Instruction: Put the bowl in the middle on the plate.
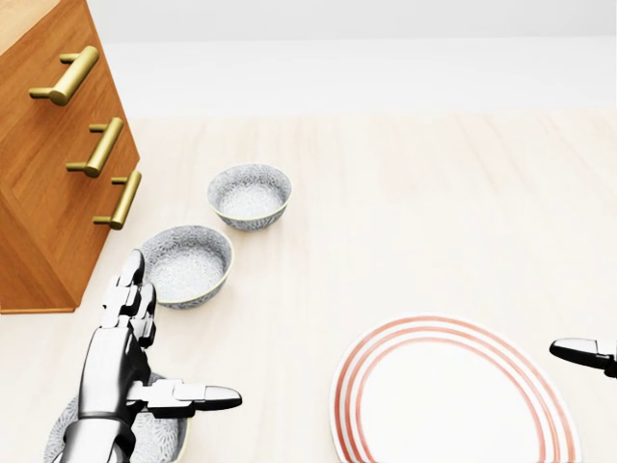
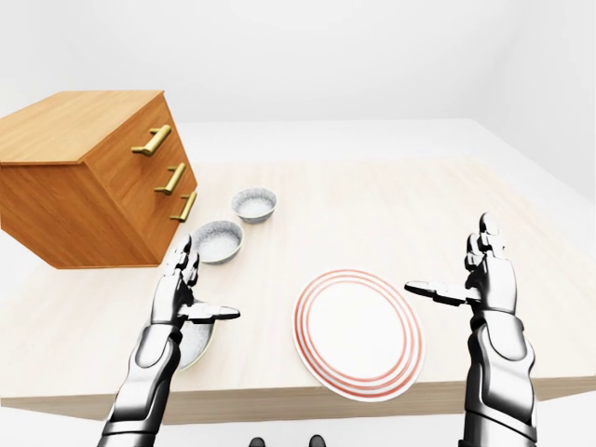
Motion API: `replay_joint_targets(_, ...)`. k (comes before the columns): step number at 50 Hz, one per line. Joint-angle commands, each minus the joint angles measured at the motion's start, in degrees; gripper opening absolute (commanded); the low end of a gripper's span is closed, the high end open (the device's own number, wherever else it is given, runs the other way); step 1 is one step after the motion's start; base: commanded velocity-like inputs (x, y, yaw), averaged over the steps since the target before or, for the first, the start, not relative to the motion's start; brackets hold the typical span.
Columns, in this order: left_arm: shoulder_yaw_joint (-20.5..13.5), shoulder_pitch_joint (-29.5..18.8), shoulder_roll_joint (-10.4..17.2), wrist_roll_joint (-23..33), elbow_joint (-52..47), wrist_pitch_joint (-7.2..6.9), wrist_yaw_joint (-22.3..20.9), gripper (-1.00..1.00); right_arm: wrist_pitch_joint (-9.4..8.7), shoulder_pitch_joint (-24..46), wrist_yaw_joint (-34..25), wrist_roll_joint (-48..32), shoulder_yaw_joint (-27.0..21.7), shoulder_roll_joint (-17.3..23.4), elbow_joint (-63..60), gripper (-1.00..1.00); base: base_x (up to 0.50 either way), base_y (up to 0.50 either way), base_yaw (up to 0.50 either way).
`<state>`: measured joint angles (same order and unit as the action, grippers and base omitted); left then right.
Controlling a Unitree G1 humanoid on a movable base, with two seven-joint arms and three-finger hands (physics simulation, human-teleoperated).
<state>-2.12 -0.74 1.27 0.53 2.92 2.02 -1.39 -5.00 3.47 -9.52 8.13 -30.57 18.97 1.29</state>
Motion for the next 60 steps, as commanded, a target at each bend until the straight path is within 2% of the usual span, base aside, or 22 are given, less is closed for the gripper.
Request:
replay_joint_targets(1,0.06,-0.30,0.05,0.63,1.18,0.96,0.04,1.00,0.00,0.03,-0.32,0.15,0.32,-0.05,0.42,1.00,0.23,0.00,0.00)
replay_joint_targets(5,0.01,-0.37,0.06,0.64,1.40,1.15,-0.02,1.00,0.00,-0.16,-0.50,0.32,0.19,-0.16,-0.36,1.00,0.33,0.00,0.00)
replay_joint_targets(12,0.19,-0.03,-0.05,0.83,0.26,0.35,0.08,1.00,0.00,-0.01,-0.01,-0.21,0.21,-0.17,0.15,1.00,0.23,0.00,0.00)
replay_joint_targets(14,0.09,-0.19,-0.01,0.79,0.86,0.78,0.07,1.00,0.00,-0.01,0.37,-0.50,0.31,-0.09,-0.05,1.00,0.12,0.00,0.00)
replay_joint_targets(18,0.26,0.14,-0.07,0.90,-0.32,-0.08,0.07,1.00,0.00,0.32,0.64,-0.89,0.50,0.03,1.28,1.00,0.05,0.00,0.00)
replay_joint_targets(25,0.27,0.10,-0.02,1.10,-0.13,0.13,-0.04,1.00,0.00,0.27,0.76,-0.80,0.49,0.01,1.23,1.00,0.00,0.00,0.00)
replay_joint_targets(27,0.27,-0.13,0.06,1.36,0.72,0.85,-0.04,1.00,0.00,0.15,0.75,-0.61,0.42,0.00,0.77,1.00,0.00,0.00,0.00)
replay_joint_targets(28,0.59,0.40,-0.06,1.68,-0.56,0.16,0.00,1.00,0.00,0.03,0.74,-0.61,0.41,-0.04,0.50,1.00,0.00,0.00,0.00)
replay_joint_targets(31,0.49,0.32,-0.02,1.70,-0.40,0.20,-0.12,1.00,0.00,0.00,0.58,-0.61,0.39,-0.12,0.63,1.00,0.00,0.00,0.00)
replay_joint_targets(34,0.73,0.65,-0.12,1.95,-1.73,-0.83,-0.13,1.00,0.00,0.13,0.66,-0.64,0.44,-0.07,0.87,1.00,0.00,0.00,0.00)
replay_joint_targets(36,0.48,0.26,-0.01,1.97,-1.06,-0.31,-0.08,1.00,0.00,0.09,0.64,-0.64,0.50,-0.11,0.96,1.00,0.00,0.00,0.00)
replay_joint_targets(37,0.40,0.13,-0.01,2.09,-1.31,-0.53,0.13,1.00,0.00,-0.19,0.64,-0.54,0.41,-0.15,-0.12,1.00,0.00,0.00,0.00)
replay_joint_targets(39,0.41,-0.03,0.05,2.98,-1.49,0.19,0.88,1.00,0.00,0.00,0.52,-0.64,0.42,-0.16,0.64,1.00,0.00,0.00,0.00)
replay_joint_targets(41,0.54,-0.37,0.03,3.07,-2.99,-1.27,0.71,1.00,0.00,-0.03,0.55,-0.54,0.35,-0.15,0.44,1.00,0.00,0.00,0.00)
replay_joint_targets(42,0.84,-0.59,0.15,3.93,-3.32,-1.35,0.86,1.00,0.00,-0.13,0.57,-0.54,0.32,-0.16,0.01,1.00,0.00,0.00,0.00)
replay_joint_targets(43,1.11,-1.11,0.44,5.18,-2.56,-0.73,1.01,1.00,0.00,-0.09,0.49,-0.58,0.31,-0.17,0.37,1.00,0.00,0.00,0.00)
replay_joint_targets(44,1.27,-1.72,0.44,5.96,-2.82,-1.31,1.10,1.00,0.00,0.05,0.48,-0.58,0.34,-0.16,0.95,1.00,0.00,0.00,0.00)
replay_joint_targets(45,1.31,-2.81,0.39,6.19,-4.65,-3.72,0.82,1.00,0.00,-0.05,0.51,-0.53,0.31,-0.13,0.66,1.00,0.00,0.00,0.00)
replay_joint_targets(50,1.62,-6.59,1.35,10.74,-4.65,-5.36,0.60,1.00,0.00,-0.05,0.46,-0.47,0.28,-0.07,0.88,1.00,0.00,0.00,0.00)
replay_joint_targets(58,1.12,-10.16,2.05,13.80,-4.42,-7.02,-1.08,1.00,0.00,-0.10,0.36,-0.54,0.40,-0.11,1.06,1.00,0.00,0.00,0.00)
replay_joint_targets(60,1.25,-10.72,2.26,14.88,-3.77,-6.60,-1.29,1.00,0.00,-0.08,0.33,-0.57,0.44,-0.12,1.22,1.00,0.00,0.00,0.00)
